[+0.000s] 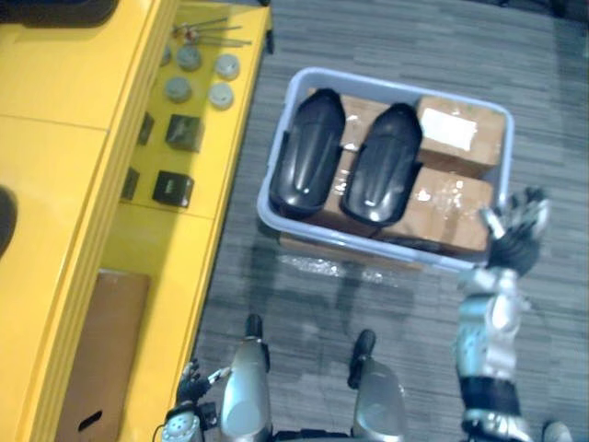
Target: Walk over and take plastic housings, then place them on the shelf
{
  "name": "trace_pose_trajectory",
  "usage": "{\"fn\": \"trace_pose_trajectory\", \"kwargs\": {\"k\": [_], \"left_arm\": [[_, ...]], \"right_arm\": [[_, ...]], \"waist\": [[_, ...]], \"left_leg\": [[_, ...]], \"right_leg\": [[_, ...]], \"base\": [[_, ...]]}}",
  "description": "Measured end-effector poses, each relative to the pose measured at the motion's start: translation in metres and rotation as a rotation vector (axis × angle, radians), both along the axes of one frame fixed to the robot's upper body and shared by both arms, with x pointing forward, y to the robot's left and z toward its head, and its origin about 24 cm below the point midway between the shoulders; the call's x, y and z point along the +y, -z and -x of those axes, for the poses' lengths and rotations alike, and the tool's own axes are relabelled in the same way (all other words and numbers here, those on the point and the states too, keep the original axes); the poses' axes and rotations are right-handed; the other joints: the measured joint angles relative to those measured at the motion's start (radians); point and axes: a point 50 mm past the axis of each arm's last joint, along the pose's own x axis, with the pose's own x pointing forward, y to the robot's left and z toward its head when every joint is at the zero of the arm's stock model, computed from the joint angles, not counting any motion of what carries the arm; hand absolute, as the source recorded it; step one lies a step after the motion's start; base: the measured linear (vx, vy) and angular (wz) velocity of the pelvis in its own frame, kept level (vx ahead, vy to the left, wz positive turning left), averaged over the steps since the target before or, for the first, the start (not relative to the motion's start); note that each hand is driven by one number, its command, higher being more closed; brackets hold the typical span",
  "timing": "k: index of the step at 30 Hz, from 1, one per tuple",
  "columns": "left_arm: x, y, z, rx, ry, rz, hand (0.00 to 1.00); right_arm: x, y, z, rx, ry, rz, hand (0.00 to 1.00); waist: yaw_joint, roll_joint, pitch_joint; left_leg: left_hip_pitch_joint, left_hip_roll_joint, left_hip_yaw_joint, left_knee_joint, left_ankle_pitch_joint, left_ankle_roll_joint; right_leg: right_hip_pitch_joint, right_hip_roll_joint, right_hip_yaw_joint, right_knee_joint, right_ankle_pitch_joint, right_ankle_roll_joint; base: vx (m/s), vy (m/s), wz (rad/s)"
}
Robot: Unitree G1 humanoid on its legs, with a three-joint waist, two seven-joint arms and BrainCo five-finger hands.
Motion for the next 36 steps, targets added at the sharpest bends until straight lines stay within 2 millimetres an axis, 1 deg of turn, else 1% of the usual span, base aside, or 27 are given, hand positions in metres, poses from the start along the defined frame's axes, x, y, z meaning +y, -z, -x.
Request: {"fn": "trace_pose_trajectory", "kwargs": {"k": [1, 2, 4, 5, 7, 9, 11, 13, 16, 18, 20, 23, 26, 27, 29, 30, 32, 34, 36], "left_arm": [[-0.002, 0.0, -0.001, 0.0, 0.01, 0.006, 0.0], [-0.003, 0.0, -0.003, -0.001, 0.008, 0.011, 0.0], [-0.007, 0.002, -0.006, 0.004, 0.029, 0.021, 0.0], [-0.008, 0.002, -0.005, 0.008, 0.029, 0.023, 0.0], [-0.01, 0.003, -0.005, 0.01, 0.017, 0.042, 0.0], [-0.011, 0.005, -0.003, 0.016, 0.001, 0.059, 0.0], [-0.013, 0.006, -0.003, 0.019, 0.006, 0.067, 0.0], [-0.018, 0.006, -0.003, 0.02, 0.032, 0.072, 0.0], [-0.023, 0.007, -0.003, 0.015, 0.041, 0.076, 0.0], [-0.024, 0.006, -0.003, -0.001, 0.029, 0.06, 0.0], [-0.025, 0.004, -0.005, -0.025, 0.038, 0.019, 0.0], [-0.025, -0.003, -0.011, -0.097, 0.056, -0.049, 0.0], [-0.031, -0.02, -0.033, -0.218, 0.114, -0.158, 0.0], [-0.034, -0.029, -0.046, -0.269, 0.121, -0.207, 0.0], [-0.05, -0.048, -0.074, -0.375, 0.148, -0.265, 0.0], [-0.056, -0.055, -0.081, -0.41, 0.166, -0.286, 0.0], [-0.072, -0.079, -0.106, -0.521, 0.209, -0.336, 0.0], [-0.075, -0.086, -0.116, -0.542, 0.211, -0.36, 0.0], [-0.076, -0.089, -0.121, -0.536, 0.21, -0.377, 0.0]], "right_arm": [[-0.008, -0.014, -0.006, -0.005, 0.03, 0.008, 0.0], [-0.012, -0.02, -0.007, -0.003, 0.045, 0.011, 0.0], [-0.027, -0.03, -0.01, 0.019, 0.099, 0.003, 0.0], [-0.031, -0.03, -0.011, 0.045, 0.12, -0.006, 0.0], [-0.046, -0.028, -0.011, 0.116, 0.17, -0.016, 0.0], [-0.055, -0.026, -0.011, 0.166, 0.196, -0.029, 0.0], [-0.062, -0.03, -0.013, 0.199, 0.208, -0.033, 0.0], [-0.069, -0.039, -0.015, 0.221, 0.206, -0.022, 0.0], [-0.073, -0.051, -0.021, 0.247, 0.184, -0.007, 0.0], [-0.071, -0.05, -0.026, 0.281, 0.157, 0.014, 0.0], [-0.066, -0.045, -0.031, 0.321, 0.122, 0.043, 0.0], [-0.062, -0.048, -0.037, 0.338, 0.099, 0.073, 0.0], [-0.064, -0.055, -0.036, 0.322, 0.099, 0.093, 0.0], [-0.061, -0.056, -0.037, 0.32, 0.088, 0.114, 0.0], [-0.055, -0.054, -0.041, 0.337, 0.064, 0.15, 0.0], [-0.053, -0.053, -0.042, 0.342, 0.056, 0.159, 0.0], [-0.049, -0.053, -0.044, 0.341, 0.04, 0.168, 0.0], [-0.043, -0.048, -0.048, 0.343, 0.021, 0.156, 0.0], [-0.036, -0.043, -0.051, 0.351, -0.003, 0.151, 0.0]], "waist": [[0.003, 0.005, 0.003], [0.007, 0.012, 0.006], [0.011, 0.033, 0.017], [0.01, 0.036, 0.018], [0.007, 0.05, 0.025], [0.006, 0.051, 0.026], [0.004, 0.053, 0.027], [0.004, 0.067, 0.034], [0.007, 0.091, 0.043], [0.008, 0.1, 0.041], [0.011, 0.101, 0.04], [0.014, 0.102, 0.04], [0.025, 0.111, 0.04], [0.025, 0.111, 0.04], [0.023, 0.111, 0.04], [0.021, 0.111, 0.04], [0.02, 0.111, 0.04], [0.019, 0.111, 0.039], [0.022, 0.111, 0.04]], "left_leg": [[-0.011, -0.003, -0.001, 0.001, 0.0, 0.0], [-0.015, -0.003, -0.002, 0.001, 0.0, 0.0], [-0.018, -0.005, -0.004, 0.002, 0.002, 0.003], [-0.019, -0.007, -0.005, 0.002, 0.003, 0.004], [-0.026, -0.009, -0.017, 0.006, 0.004, 0.004], [-0.034, -0.011, -0.019, 0.004, 0.009, 0.004], [-0.043, -0.019, -0.022, 0.001, 0.016, 0.006], [-0.043, -0.026, -0.023, 0.0, 0.021, 0.01], [-0.047, -0.041, -0.024, -0.007, 0.032, 0.015], [-0.05, -0.048, -0.025, -0.014, 0.04, 0.016], [-0.055, -0.05, -0.026, -0.02, 0.046, 0.016], [-0.071, -0.052, -0.028, -0.02, 0.053, 0.016], [-0.08, -0.054, -0.033, -0.015, 0.056, 0.017], [-0.081, -0.054, -0.034, -0.014, 0.056, 0.017], [-0.088, -0.053, -0.036, -0.002, 0.056, 0.017], [-0.093, -0.052, -0.038, 0.002, 0.056, 0.017], [-0.118, -0.046, -0.046, 0.016, 0.056, 0.017], [-0.128, -0.041, -0.046, 0.026, 0.056, 0.017], [-0.131, -0.035, -0.04, 0.031, 0.055, 0.016]], "right_leg": [[-0.013, -0.004, 0.0, 0.007, -0.007, 0.01], [-0.02, -0.005, 0.0, 0.012, -0.007, 0.011], [-0.024, -0.009, -0.001, 0.022, -0.012, 0.018], [-0.024, -0.012, -0.001, 0.026, -0.018, 0.027], [-0.025, -0.013, -0.007, 0.032, -0.02, 0.03], [-0.035, -0.015, -0.009, 0.036, -0.02, 0.031], [-0.048, -0.027, -0.014, 0.05, -0.023, 0.034], [-0.049, -0.035, -0.017, 0.057, -0.023, 0.035], [-0.059, -0.054, -0.022, 0.078, -0.029, 0.044], [-0.067, -0.063, -0.023, 0.085, -0.031, 0.046], [-0.075, -0.064, -0.024, 0.088, -0.031, 0.046], [-0.092, -0.068, -0.025, 0.097, -0.031, 0.046], [-0.096, -0.068, -0.028, 0.1, -0.031, 0.046], [-0.096, -0.068, -0.028, 0.101, -0.031, 0.046], [-0.096, -0.067, -0.029, 0.102, -0.03, 0.046], [-0.096, -0.065, -0.031, 0.102, -0.028, 0.045], [-0.112, -0.057, -0.036, 0.101, -0.021, 0.04], [-0.118, -0.052, -0.033, 0.1, -0.014, 0.038], [-0.125, -0.046, -0.025, 0.097, -0.007, 0.037]], "base": [[-0.05, -0.006, 0.09], [-0.05, -0.012, 0.03], [-0.05, -0.011, 0.03], [-0.04, -0.009, 0.07], [-0.04, -0.011, 0.1], [-0.03, -0.005, 0.07], [-0.03, 0.004, 0.09], [-0.03, 0.017, 0.1], [-0.05, 0.018, 0.11], [-0.04, 0.009, 0.09], [-0.03, 0.001, 0.05], [-0.02, 0.0, 0.04], [-0.01, 0.002, 0.04], [0.0, 0.0, 0.0], [0.0, 0.0, 0.0], [-0.02, 0.01, 0.06], [-0.04, 0.011, 0.02], [-0.03, 0.013, -0.08], [-0.03, 0.018, -0.12]]}}
